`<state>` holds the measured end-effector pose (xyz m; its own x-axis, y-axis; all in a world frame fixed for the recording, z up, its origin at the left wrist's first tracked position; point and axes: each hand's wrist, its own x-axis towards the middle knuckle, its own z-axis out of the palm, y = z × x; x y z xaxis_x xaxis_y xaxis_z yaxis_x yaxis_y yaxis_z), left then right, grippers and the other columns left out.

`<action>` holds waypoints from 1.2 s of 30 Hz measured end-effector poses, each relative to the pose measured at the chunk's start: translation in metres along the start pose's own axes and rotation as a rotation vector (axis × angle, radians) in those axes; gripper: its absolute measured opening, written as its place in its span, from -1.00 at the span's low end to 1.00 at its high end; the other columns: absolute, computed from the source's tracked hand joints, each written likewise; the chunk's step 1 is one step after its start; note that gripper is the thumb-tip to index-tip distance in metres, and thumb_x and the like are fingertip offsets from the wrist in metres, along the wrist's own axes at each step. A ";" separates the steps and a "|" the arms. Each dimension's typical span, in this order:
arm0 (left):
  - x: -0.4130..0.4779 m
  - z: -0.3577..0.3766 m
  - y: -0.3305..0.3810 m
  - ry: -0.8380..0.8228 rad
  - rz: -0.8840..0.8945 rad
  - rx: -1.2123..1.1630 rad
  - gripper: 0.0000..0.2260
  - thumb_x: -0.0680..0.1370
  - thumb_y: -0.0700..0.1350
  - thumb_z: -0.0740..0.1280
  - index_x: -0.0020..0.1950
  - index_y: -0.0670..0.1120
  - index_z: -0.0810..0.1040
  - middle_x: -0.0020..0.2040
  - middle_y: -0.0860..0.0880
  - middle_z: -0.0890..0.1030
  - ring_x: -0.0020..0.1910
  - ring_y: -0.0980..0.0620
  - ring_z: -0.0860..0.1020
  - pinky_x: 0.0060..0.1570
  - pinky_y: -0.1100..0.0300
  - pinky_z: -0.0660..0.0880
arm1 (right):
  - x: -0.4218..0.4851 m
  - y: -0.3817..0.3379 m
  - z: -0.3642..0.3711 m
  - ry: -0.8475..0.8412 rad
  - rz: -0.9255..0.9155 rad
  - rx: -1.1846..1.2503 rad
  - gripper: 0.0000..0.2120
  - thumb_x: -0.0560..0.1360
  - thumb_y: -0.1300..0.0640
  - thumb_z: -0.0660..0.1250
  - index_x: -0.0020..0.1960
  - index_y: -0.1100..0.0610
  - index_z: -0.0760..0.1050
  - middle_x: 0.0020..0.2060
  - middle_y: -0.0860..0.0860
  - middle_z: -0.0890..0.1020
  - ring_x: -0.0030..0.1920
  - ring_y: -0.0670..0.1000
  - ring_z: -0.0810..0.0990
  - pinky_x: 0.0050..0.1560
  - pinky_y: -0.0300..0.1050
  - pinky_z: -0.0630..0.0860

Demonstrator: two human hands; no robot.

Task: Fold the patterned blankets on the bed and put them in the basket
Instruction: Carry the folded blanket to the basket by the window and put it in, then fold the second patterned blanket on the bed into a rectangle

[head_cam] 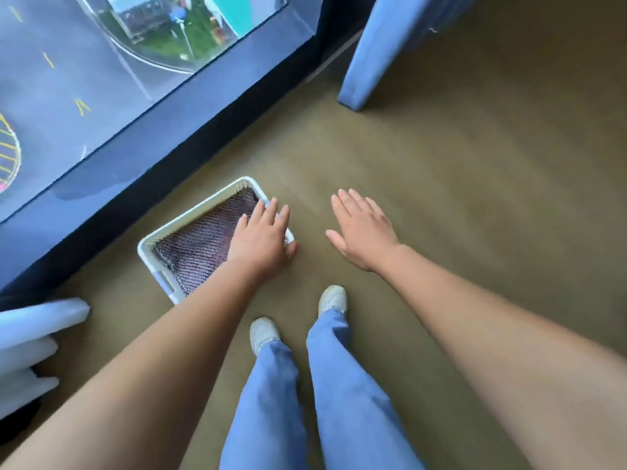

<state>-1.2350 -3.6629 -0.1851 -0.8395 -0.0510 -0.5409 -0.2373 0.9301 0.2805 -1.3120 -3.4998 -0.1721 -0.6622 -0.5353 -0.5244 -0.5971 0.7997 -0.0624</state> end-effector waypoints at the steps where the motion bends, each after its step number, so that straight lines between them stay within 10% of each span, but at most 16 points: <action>1: -0.010 -0.015 0.025 0.005 0.057 0.016 -0.39 0.58 0.14 0.11 0.52 -0.09 -0.03 0.55 -0.07 -0.04 0.52 -0.05 -0.07 0.43 -0.03 -0.01 | -0.030 0.014 -0.011 0.018 0.060 0.026 -0.39 0.59 -0.08 0.03 0.51 0.19 -0.06 0.53 0.10 0.01 0.51 0.05 -0.04 0.47 -0.04 -0.10; 13: -0.138 -0.102 0.399 0.042 0.766 0.384 -0.39 0.59 0.18 0.01 0.51 -0.15 -0.01 0.54 -0.09 0.05 0.51 -0.05 -0.03 0.43 -0.01 0.02 | -0.400 0.185 -0.045 0.334 0.818 0.377 -0.37 0.58 -0.12 0.03 0.51 0.17 -0.04 0.53 0.07 0.03 0.52 0.05 -0.05 0.47 -0.03 -0.05; 36: -0.343 0.105 1.012 -0.156 1.466 0.590 -0.50 0.59 0.17 0.06 0.42 -0.10 0.24 0.41 -0.09 0.33 0.35 -0.09 0.33 0.20 0.03 0.32 | -0.889 0.473 0.116 0.587 1.665 0.639 -0.46 0.57 0.00 0.14 0.44 0.26 0.14 0.39 0.17 0.29 0.41 0.17 0.18 0.40 -0.05 0.13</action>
<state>-1.1353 -2.6656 0.2010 -0.0956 0.9804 -0.1723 0.9443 0.1441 0.2960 -0.9536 -2.6139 0.1664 -0.4448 0.8935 -0.0623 0.8825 0.4254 -0.2006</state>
